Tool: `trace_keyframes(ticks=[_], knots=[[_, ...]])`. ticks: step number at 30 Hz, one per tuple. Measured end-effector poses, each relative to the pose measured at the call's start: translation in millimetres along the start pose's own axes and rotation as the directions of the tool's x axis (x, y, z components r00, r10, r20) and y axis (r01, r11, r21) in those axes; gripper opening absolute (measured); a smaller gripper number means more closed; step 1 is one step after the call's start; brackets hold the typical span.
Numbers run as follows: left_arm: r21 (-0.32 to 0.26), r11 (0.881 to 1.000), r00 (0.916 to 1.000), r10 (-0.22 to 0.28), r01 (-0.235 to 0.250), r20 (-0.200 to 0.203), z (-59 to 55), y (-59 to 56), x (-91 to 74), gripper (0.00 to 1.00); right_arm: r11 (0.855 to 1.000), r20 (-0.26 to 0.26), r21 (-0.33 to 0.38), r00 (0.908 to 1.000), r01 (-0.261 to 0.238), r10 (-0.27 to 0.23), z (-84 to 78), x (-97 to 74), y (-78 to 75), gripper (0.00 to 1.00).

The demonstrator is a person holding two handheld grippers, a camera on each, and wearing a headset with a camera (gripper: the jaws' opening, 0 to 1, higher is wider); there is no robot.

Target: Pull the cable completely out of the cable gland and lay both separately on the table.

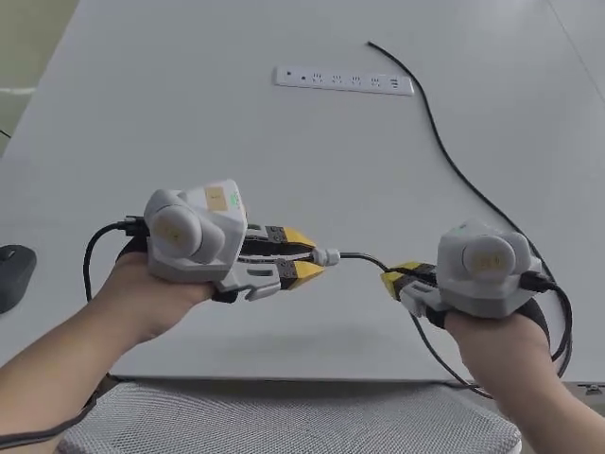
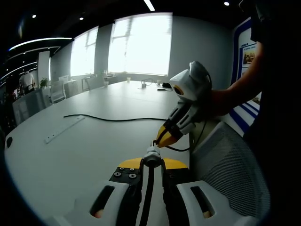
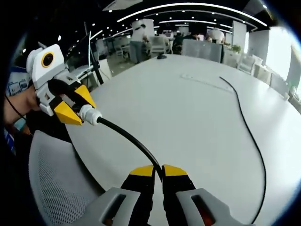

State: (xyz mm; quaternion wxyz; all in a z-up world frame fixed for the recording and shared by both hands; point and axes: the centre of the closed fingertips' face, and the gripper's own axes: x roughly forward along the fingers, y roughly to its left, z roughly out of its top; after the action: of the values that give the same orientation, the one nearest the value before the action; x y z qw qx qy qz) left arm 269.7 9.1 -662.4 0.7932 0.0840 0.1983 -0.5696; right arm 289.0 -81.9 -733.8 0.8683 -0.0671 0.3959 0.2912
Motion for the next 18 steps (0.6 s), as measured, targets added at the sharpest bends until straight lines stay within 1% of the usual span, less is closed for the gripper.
trace_keyframes(ticks=[2,3,4,8,10,13,15,18], knots=[[0.001,1.000,1.0000,-0.001,0.001,0.000,-0.4,-0.2,0.2,0.15,0.999,-0.011,0.049,0.9999,0.003,-0.003,-5.7,1.7,-2.7,0.00],[0.001,1.000,1.0000,-0.001,0.001,0.000,-0.5,-0.2,0.2,0.15,0.998,-0.011,0.062,0.9999,0.004,-0.004,-6.6,1.9,-3.2,0.00],[0.001,1.000,1.0000,-0.002,0.002,0.000,-0.7,-0.3,0.4,0.15,0.994,-0.012,0.108,0.9999,0.004,-0.003,-9.6,2.8,-5.0,0.00],[0.003,1.000,1.0000,-0.005,0.005,0.002,0.2,-0.9,1.0,0.15,0.986,-0.025,0.164,0.9996,0.014,-0.010,-16.4,4.2,-9.8,0.00],[0.003,1.000,1.0000,-0.007,0.007,0.002,0.5,-1.3,1.3,0.15,0.983,-0.033,0.182,0.9994,0.019,-0.013,-19.7,5.0,-11.5,0.00],[0.005,1.000,1.0000,-0.006,0.006,0.003,0.8,-1.1,1.0,0.15,0.972,-0.047,0.233,0.9988,0.026,-0.016,-26.1,7.0,-14.8,0.00],[0.007,1.000,1.0000,-0.007,0.007,0.001,0.2,-1.3,0.7,0.15,0.969,-0.043,0.246,0.9990,0.024,-0.014,-26.8,7.2,-16.1,0.00],[0.008,1.000,1.0000,-0.008,0.008,-0.001,0.1,-1.5,0.7,0.15,0.975,-0.043,0.219,0.9990,0.024,-0.015,-25.5,6.5,-14.2,0.00]])
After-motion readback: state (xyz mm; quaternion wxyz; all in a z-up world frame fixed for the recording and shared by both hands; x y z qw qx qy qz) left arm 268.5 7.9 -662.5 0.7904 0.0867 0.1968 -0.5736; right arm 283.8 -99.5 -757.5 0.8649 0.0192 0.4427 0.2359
